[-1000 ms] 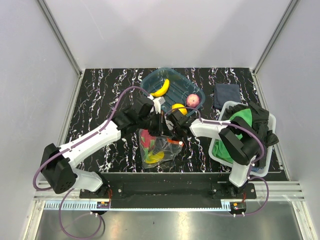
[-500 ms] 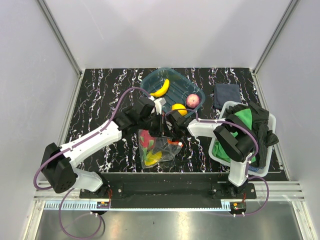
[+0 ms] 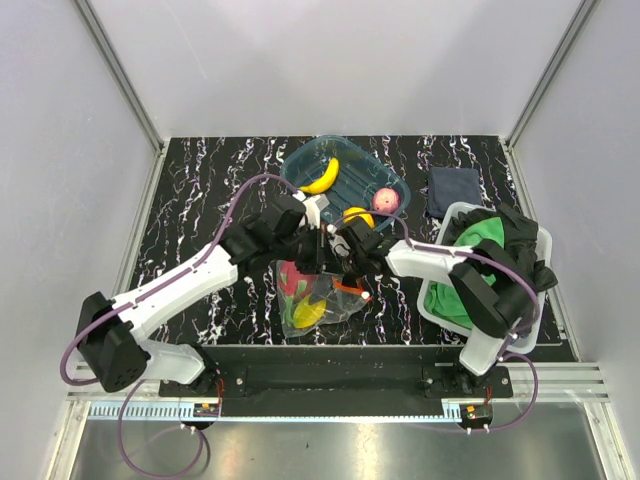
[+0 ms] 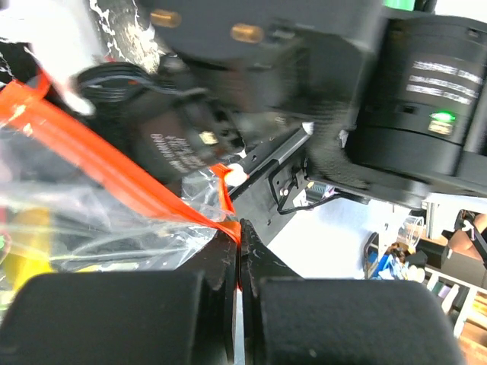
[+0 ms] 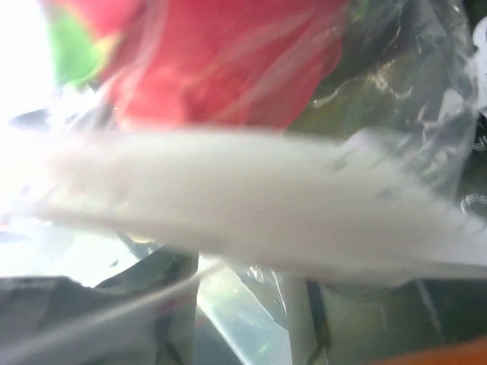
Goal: Open the zip-top bag and remove the fake food
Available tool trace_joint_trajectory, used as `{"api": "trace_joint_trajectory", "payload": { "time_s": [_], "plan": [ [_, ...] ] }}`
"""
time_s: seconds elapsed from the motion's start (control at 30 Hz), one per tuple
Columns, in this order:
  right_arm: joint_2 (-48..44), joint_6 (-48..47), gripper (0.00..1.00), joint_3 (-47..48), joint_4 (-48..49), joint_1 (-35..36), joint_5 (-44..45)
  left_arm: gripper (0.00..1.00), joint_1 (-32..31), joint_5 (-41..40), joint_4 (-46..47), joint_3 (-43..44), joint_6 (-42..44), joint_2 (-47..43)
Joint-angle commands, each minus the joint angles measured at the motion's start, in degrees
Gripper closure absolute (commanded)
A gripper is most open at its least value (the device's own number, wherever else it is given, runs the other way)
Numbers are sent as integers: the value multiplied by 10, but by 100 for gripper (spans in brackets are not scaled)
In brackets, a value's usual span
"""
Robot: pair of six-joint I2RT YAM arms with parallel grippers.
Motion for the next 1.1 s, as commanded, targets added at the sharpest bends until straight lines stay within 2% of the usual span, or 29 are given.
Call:
{"api": "trace_joint_trajectory", "payload": {
  "time_s": [0.0, 0.27, 0.57, 0.77, 0.93, 1.07],
  "plan": [
    [-82, -42, 94, -8, -25, 1, 53, 100, -4, -24, 4, -2, 19, -41],
    [-186, -81, 98, -10, -96, 0, 133, 100, -2, -47, -4, -26, 30, -80],
    [-300, -143, 100, 58, -228, -1, 263, 100, 4, -64, -25, -28, 49, -95],
    [-357, -184, 100, 110, -258, -12, 349, 100, 8, -58, -33, -29, 65, -92],
    [-335, -214, 100, 174, -251, -56, 412, 100, 9, -47, -47, -19, 88, -85],
    [-256, -207, 100, 219, -217, -135, 374, 100, 9, -30, -63, -6, 125, -68]
  ]
}}
